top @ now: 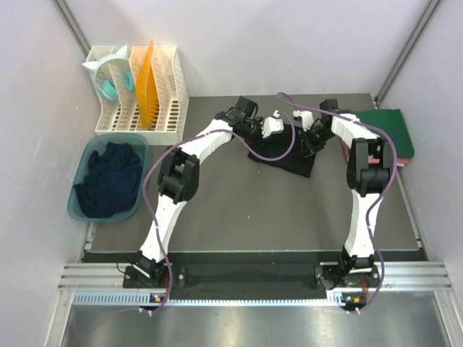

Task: Fold and stack the t-shirts
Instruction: Smooth out wrinkles on the folded tshirt

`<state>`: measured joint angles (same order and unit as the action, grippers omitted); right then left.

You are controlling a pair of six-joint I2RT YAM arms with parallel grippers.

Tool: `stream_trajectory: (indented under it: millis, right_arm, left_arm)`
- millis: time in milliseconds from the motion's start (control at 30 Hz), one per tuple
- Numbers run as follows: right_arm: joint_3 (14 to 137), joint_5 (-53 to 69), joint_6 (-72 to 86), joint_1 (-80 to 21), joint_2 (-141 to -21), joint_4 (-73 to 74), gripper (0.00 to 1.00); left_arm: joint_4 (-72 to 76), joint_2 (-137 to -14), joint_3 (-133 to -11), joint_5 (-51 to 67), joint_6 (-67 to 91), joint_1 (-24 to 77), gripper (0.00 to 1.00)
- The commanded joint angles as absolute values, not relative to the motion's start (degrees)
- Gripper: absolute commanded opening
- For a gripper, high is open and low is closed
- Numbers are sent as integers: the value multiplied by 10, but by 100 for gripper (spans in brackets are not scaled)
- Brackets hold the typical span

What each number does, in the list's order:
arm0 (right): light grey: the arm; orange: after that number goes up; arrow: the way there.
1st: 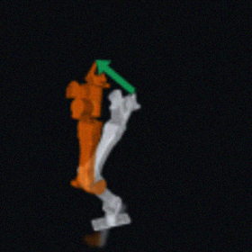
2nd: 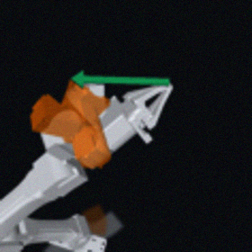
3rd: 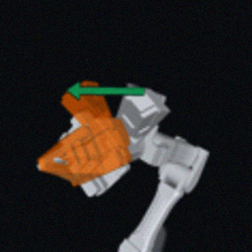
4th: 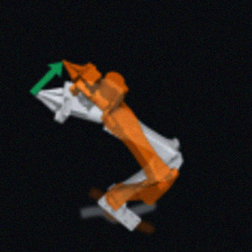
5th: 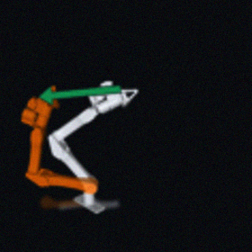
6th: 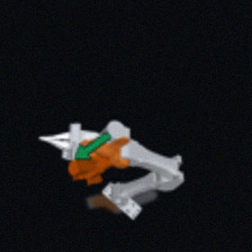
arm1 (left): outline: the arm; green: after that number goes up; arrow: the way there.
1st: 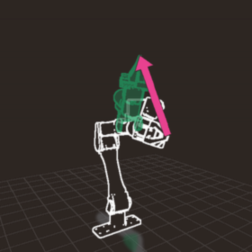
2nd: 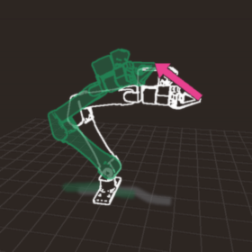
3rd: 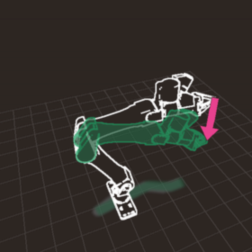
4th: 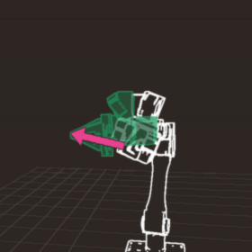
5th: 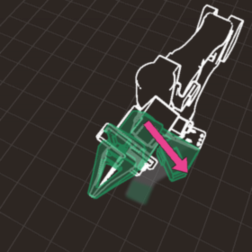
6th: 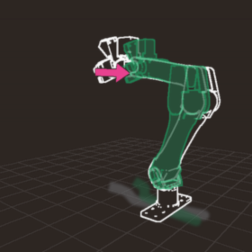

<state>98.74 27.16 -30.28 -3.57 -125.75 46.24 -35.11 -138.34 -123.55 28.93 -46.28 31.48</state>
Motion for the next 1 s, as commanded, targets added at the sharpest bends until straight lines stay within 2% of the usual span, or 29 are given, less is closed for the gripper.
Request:
stream_trajectory:
  millis: [0,267,367,500,533,967]
  right_arm:
    - [987,267,-306,-30,-1267,436,0]
    - [974,259,-310,-33,-1263,432,0]
    - [972,258,-311,-34,-1262,432,0]
    - [962,251,-315,-36,-1253,429,0]
    - [960,250,-316,-36,-1249,428,0]
    - [947,238,-323,-45,-1241,425,0]
  left_arm:
    - [-303,-1386,-1242,270,-458,314,0]
    - [-259,-1380,-1216,211,-462,304,0]
    - [-273,-1381,-1216,199,-474,298,6]
    - [-284,-1376,-1205,181,-490,287,9]
    - [-283,-1375,-1200,167,-499,286,12]
    - [-265,-1371,-1187,131,-505,236,22]
